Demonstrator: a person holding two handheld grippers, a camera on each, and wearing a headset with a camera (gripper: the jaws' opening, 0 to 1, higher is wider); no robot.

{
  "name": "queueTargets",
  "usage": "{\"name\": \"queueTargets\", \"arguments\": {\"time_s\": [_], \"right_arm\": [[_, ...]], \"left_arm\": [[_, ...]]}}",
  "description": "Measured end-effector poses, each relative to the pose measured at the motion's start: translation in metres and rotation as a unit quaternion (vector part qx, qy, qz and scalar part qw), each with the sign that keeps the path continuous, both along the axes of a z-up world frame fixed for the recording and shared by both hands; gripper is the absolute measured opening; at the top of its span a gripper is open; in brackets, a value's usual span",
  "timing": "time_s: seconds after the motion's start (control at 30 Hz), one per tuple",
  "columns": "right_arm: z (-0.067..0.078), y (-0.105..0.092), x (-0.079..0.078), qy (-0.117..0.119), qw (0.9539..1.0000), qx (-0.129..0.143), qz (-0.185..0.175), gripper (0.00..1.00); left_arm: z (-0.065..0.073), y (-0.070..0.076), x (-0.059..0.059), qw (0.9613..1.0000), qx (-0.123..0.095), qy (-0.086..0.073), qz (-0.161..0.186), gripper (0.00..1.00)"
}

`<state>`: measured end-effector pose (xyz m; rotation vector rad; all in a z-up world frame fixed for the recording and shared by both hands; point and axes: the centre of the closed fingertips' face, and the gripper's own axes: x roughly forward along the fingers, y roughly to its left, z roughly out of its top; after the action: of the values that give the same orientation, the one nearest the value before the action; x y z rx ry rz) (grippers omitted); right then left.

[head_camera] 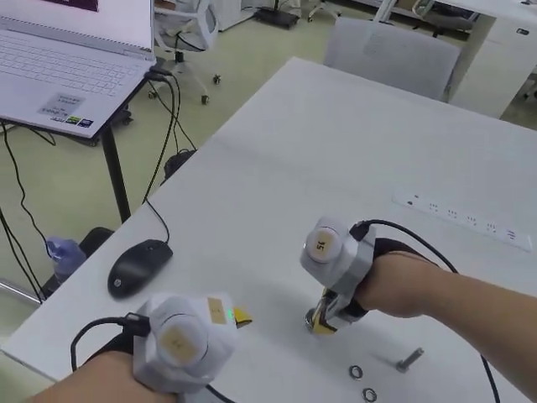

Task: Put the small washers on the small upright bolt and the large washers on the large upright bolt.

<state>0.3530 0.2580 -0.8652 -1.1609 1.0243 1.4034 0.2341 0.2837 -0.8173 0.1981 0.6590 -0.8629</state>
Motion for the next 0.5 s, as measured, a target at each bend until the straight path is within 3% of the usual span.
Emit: {"name": "queueTargets", "arguments": {"time_s": [0.5], "right_arm": [[-0.0004, 0.0013, -0.0017, 0.000, 1.0000, -0.003, -0.001, 0.24]], "left_arm": [[0.0004, 0.0002, -0.0008, 1.0000, 0.000, 0.000, 0.001, 0.87]]}}
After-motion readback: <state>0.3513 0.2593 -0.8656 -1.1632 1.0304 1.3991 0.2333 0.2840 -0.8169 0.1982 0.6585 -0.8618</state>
